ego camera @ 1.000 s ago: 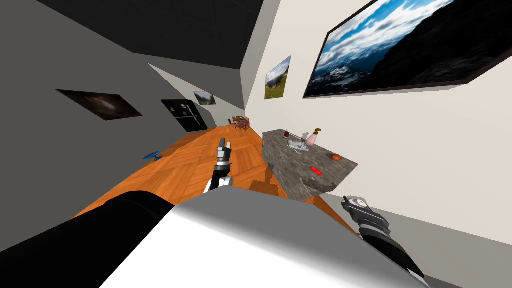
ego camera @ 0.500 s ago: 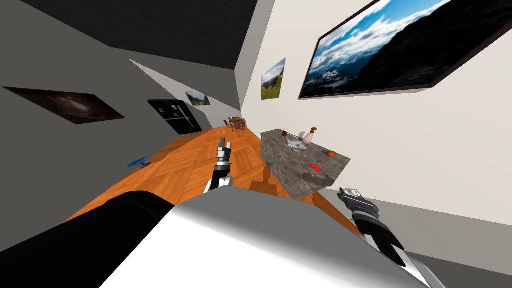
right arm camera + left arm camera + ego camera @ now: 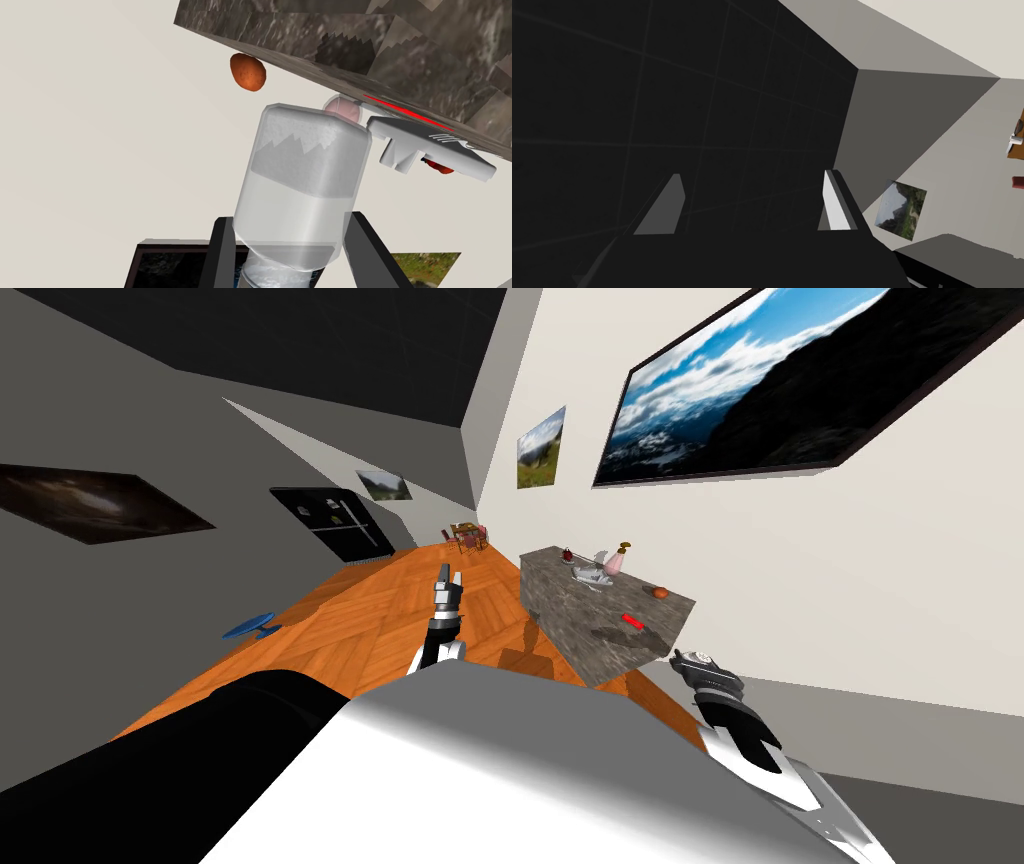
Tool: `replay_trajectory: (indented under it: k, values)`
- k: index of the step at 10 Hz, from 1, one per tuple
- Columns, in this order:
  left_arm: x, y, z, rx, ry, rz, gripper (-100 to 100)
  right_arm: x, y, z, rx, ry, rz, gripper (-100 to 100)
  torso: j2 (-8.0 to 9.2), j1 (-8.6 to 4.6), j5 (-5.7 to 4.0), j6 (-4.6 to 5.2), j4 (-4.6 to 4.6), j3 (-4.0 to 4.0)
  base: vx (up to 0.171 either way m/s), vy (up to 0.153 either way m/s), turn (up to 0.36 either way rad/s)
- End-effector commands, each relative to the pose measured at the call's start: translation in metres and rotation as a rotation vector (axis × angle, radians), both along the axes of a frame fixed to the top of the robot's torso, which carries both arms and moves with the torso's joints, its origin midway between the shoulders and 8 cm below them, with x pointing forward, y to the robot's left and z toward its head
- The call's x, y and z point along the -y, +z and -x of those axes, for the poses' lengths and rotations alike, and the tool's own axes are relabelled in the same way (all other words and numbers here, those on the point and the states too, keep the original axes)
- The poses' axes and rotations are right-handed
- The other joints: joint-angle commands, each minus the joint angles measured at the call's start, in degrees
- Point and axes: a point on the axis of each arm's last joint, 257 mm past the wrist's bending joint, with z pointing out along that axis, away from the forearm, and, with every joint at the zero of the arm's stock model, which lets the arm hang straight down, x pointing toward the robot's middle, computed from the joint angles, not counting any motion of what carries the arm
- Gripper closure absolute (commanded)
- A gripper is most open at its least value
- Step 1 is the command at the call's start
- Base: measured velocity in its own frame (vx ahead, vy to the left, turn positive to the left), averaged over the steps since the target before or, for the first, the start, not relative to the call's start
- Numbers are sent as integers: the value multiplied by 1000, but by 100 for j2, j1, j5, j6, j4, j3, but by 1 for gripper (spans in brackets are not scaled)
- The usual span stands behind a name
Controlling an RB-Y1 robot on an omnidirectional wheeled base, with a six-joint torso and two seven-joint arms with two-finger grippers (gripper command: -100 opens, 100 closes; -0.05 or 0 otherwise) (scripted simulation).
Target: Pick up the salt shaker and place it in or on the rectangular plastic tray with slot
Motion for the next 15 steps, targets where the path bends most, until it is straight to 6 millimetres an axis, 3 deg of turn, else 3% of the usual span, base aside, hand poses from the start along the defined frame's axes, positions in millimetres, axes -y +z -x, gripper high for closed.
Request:
replay_trajectory:
  k: [1,7,15]
  values:
    - [0,0,0,0,0,0,0,-1,6,-14,17,6,5,100,0,0,0,0,0,0,27,69,-48]
    - [0,0,0,0,0,0,0,14,26,-64,44,-2,25,100,-14,-9,-3,-5,-3,-8,58,73,-49]
    - [0,0,0,0,0,0,0,17,60,-124,103,-7,23,100,-39,-9,-3,-17,-7,-22,87,60,6]
